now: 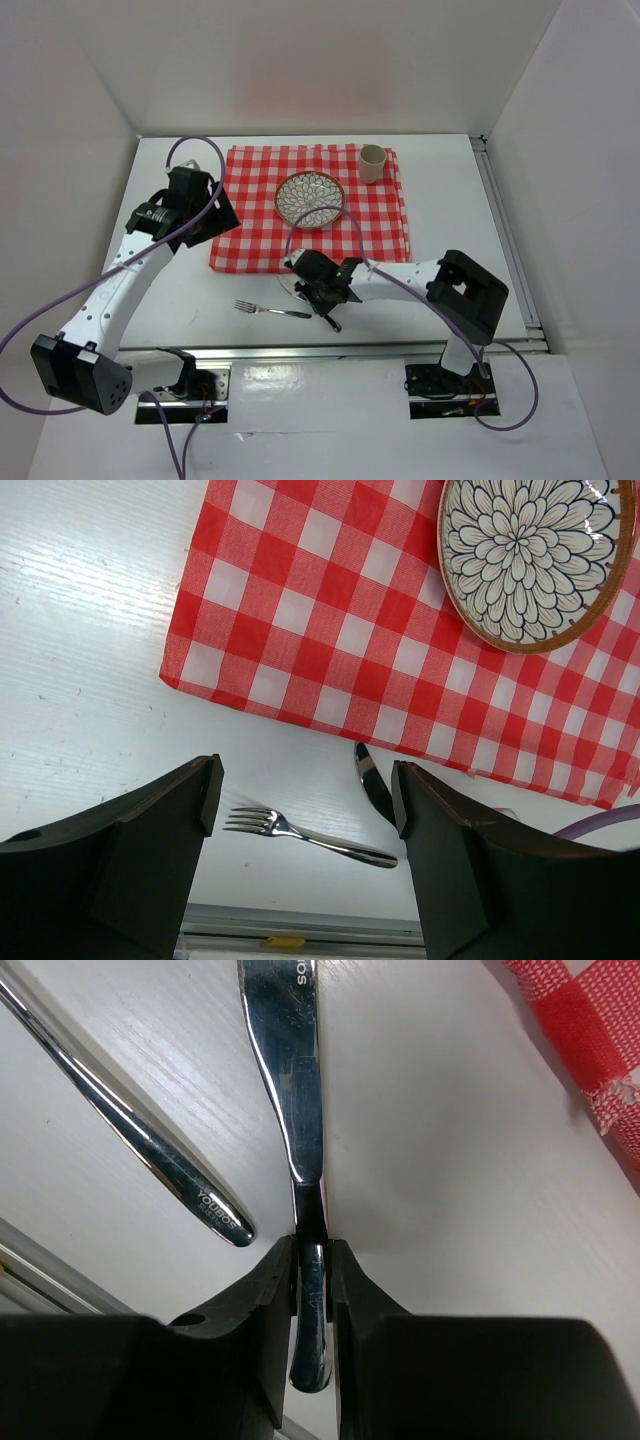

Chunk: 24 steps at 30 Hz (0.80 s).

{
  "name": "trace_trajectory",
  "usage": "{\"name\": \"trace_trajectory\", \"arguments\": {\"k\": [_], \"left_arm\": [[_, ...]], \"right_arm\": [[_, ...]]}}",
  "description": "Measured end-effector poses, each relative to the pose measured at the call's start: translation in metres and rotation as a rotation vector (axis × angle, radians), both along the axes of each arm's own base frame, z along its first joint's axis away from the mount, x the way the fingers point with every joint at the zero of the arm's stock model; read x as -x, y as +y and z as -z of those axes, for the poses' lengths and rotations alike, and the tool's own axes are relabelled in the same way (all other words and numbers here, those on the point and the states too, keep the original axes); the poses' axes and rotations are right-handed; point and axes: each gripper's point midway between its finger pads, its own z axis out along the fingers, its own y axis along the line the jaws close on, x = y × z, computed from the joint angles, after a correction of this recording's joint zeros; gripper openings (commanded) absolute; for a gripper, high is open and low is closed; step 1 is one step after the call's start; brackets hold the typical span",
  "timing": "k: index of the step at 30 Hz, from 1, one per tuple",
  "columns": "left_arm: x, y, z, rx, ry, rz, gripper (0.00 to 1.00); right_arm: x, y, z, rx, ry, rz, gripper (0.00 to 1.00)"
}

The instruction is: Set the dinner table for one person

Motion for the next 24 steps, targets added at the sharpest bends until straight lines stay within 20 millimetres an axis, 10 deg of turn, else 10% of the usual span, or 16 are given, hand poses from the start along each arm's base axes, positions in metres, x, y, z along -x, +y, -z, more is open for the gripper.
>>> {"name": "trace_trajectory", "arguments": {"k": [24], "left_arm": [[-0.002, -0.001, -0.001, 0.003, -0.008, 0.000, 0.86]], "right_arm": [[0.001, -0.028, -0.045, 0.115, -0.127, -0.018, 0.00]]}}
